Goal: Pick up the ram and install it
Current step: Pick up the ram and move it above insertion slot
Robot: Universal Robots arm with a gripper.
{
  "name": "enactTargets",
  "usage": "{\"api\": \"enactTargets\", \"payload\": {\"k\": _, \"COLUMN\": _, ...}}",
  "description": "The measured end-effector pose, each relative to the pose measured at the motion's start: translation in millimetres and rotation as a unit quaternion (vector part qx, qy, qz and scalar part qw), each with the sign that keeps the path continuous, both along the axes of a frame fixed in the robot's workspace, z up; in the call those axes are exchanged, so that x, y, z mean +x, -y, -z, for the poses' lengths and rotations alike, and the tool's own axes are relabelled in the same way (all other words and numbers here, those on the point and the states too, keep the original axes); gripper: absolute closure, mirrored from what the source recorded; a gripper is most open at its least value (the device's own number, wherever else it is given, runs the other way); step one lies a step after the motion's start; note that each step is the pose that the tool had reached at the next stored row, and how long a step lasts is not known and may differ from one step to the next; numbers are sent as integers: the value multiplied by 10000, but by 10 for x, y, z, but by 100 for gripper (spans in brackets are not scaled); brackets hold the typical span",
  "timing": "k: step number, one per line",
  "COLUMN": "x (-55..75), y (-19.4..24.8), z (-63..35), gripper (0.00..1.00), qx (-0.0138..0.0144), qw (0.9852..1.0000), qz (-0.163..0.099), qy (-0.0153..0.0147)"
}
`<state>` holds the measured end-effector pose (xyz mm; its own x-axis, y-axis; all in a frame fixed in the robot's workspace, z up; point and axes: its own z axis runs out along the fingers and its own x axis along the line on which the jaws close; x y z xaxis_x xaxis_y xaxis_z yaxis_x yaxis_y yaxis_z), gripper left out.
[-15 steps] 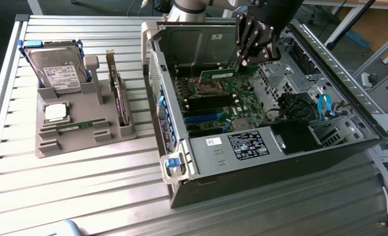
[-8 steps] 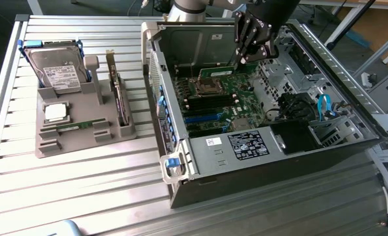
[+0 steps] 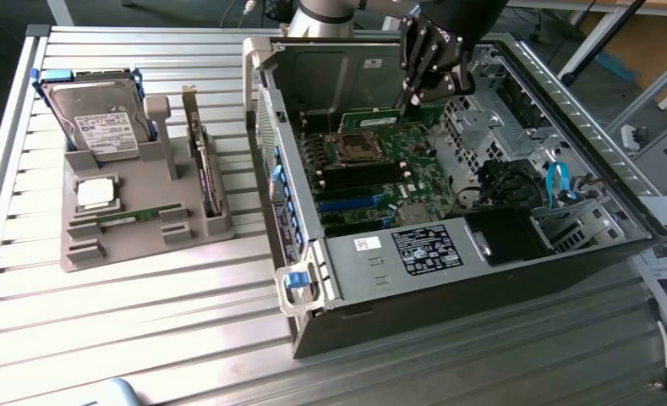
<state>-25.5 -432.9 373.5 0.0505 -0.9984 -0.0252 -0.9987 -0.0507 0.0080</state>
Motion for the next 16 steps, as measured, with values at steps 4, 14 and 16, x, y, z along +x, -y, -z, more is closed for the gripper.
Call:
{"api": "enactTargets", "payload": {"k": 4, "x": 0, "y": -41, "z": 2, "gripper": 88, "qx": 1, "qw": 10000, "qz": 0, "qy": 0}}
{"api": "enactTargets", "payload": {"k": 14, "x": 0, "y": -99, "z": 3, "gripper": 88, "qx": 4, "qw": 10000, "qz": 0, "qy": 0}}
{"api": "enactTargets", "payload": {"k": 16, "x": 0, "y": -99, "z": 4, "gripper": 88, "qx": 5, "qw": 10000, "qz": 0, "qy": 0}}
